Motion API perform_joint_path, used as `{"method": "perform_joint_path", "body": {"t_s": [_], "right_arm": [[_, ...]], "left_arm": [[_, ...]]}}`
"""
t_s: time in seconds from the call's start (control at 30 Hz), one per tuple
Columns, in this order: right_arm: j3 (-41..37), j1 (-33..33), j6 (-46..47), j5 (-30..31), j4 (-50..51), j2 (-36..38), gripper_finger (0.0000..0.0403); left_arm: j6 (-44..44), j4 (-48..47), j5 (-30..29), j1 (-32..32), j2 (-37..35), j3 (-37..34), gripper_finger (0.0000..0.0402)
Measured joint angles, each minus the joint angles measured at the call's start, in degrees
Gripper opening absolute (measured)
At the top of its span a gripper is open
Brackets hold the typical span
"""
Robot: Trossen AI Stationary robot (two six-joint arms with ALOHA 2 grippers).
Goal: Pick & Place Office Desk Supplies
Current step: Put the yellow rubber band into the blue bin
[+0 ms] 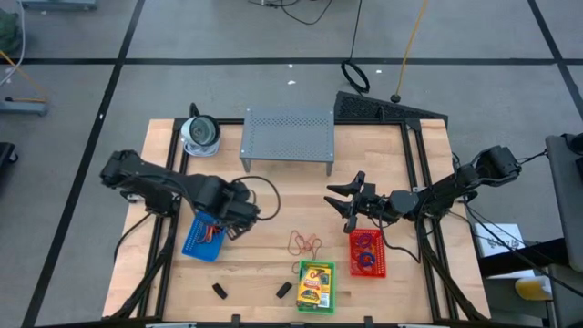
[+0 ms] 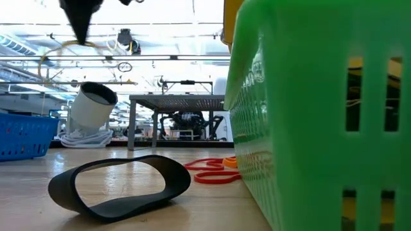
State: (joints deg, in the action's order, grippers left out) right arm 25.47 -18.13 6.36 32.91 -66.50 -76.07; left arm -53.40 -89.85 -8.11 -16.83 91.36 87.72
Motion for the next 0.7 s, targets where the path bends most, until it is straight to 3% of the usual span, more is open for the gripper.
{"method": "perform_joint_path", "body": {"t_s": [0.2, 0.43, 0.7], "right_arm": [[0.00, 0.00, -0.01, -0.01, 0.00, 0.00, 0.0155], [0.00, 0.00, -0.01, -0.01, 0.30, 0.00, 0.0155], [0.00, 0.04, -0.03, -0.01, 0.92, 0.00, 0.0155]], "left_arm": [[-3.81, 0.03, 0.38, -1.00, -5.04, -5.14, 0.0000], [-14.28, 0.84, 4.23, -1.45, -14.98, -21.02, 0.0000], [-23.56, 12.76, 8.32, -4.65, -23.53, -36.32, 0.0000]]}}
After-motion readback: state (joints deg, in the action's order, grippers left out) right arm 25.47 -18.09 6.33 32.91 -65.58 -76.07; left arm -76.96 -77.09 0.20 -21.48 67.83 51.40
